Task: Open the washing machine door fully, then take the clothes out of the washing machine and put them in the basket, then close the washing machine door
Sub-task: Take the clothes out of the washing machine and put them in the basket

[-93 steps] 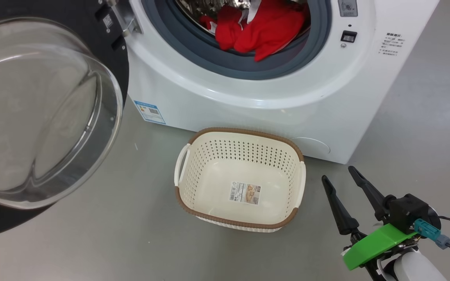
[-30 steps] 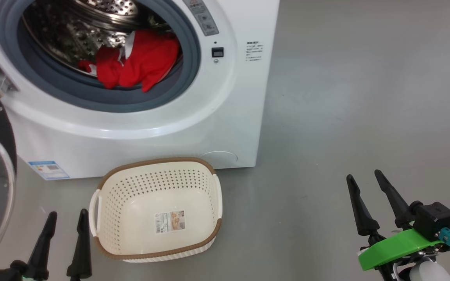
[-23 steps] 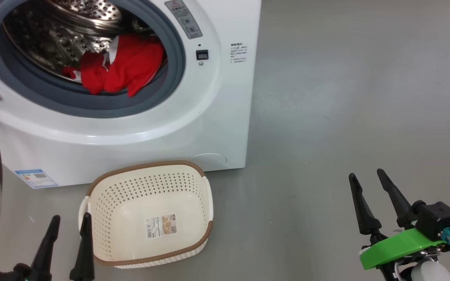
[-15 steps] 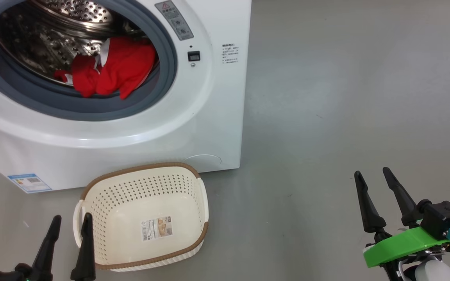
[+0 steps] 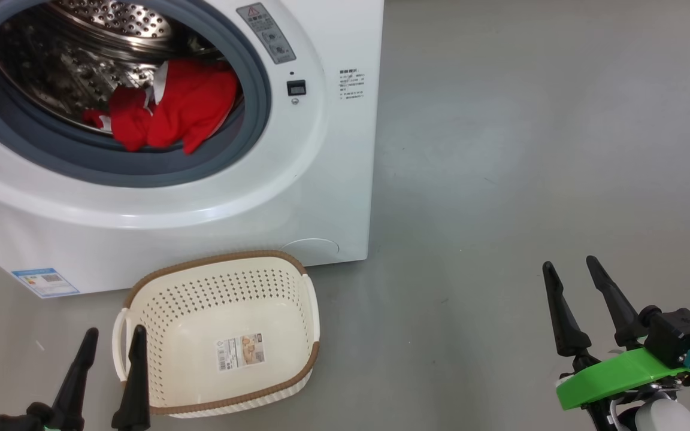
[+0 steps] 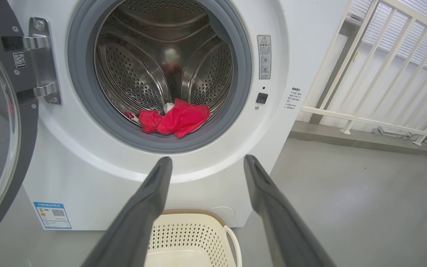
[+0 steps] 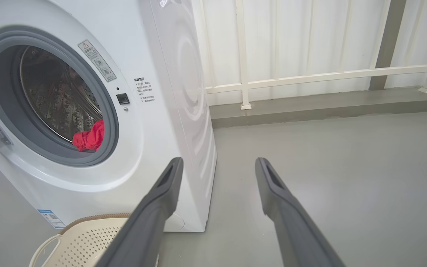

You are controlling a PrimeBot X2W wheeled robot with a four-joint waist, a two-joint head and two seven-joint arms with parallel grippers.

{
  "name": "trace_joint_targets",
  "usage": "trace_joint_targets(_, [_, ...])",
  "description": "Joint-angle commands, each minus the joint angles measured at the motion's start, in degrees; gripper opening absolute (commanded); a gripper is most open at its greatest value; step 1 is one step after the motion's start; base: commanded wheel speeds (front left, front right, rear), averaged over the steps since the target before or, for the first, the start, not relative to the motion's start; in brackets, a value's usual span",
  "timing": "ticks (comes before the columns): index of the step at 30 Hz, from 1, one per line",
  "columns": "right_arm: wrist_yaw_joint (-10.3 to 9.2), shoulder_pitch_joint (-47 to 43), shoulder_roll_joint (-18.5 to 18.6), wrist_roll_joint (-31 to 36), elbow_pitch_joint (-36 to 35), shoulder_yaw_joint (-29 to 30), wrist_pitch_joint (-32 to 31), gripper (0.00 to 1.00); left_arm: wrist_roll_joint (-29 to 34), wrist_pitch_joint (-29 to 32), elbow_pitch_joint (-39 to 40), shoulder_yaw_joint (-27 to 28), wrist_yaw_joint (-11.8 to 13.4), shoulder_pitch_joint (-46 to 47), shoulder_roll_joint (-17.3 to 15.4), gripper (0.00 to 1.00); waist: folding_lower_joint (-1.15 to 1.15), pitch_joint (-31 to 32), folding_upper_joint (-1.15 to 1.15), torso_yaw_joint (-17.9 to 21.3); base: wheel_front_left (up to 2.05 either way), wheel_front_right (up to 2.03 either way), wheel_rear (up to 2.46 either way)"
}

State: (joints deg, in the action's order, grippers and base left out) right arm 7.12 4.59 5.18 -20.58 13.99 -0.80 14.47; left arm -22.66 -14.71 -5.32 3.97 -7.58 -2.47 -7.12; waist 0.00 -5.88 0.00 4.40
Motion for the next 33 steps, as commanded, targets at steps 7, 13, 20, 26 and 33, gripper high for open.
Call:
trace_joint_targets(7, [0.36, -0.34, 0.25, 0.44, -1.85, -0.91, 0.52, 1.00, 0.68, -0.29, 3.45, 1.25, 0.09, 0.47, -1.43, 1.00, 0.00, 0.05, 0.00, -0.18, 0.00, 0.00, 0.00])
trace_joint_targets(13, [0.36, -0.38, 0.11, 0.42, -1.91, -0.93, 0.52, 1.00, -0.11, -0.29, 3.67, 0.54, 0.09, 0.17, -1.95, 1.00, 0.00, 0.12, 0.00, -0.29, 0.00, 0.00, 0.00])
trace_joint_targets(20, [0.36, -0.36, 0.09, 0.47, -1.91, -1.03, 0.52, 1.00, -0.15, -0.29, 3.20, 1.45, 0.09, 0.49, -1.85, 1.00, 0.00, 0.13, 0.00, -0.42, 0.00, 0.00, 0.00])
trace_joint_targets(26, [0.36, -0.14, 0.06, 0.57, -1.90, -1.10, 0.52, 1.00, -0.69, -0.29, 2.90, 1.63, 0.09, 0.91, -1.77, 1.00, 0.00, 0.01, 0.00, -0.44, 0.20, -0.41, 0.22])
trace_joint_targets(33, [0.36, -0.03, -0.07, 0.58, -1.95, -1.14, 0.52, 1.00, -1.19, -0.29, 2.49, 1.36, 0.09, 1.21, -2.17, 1.00, 0.00, -0.23, 0.00, -0.49, 1.05, -1.34, 0.29])
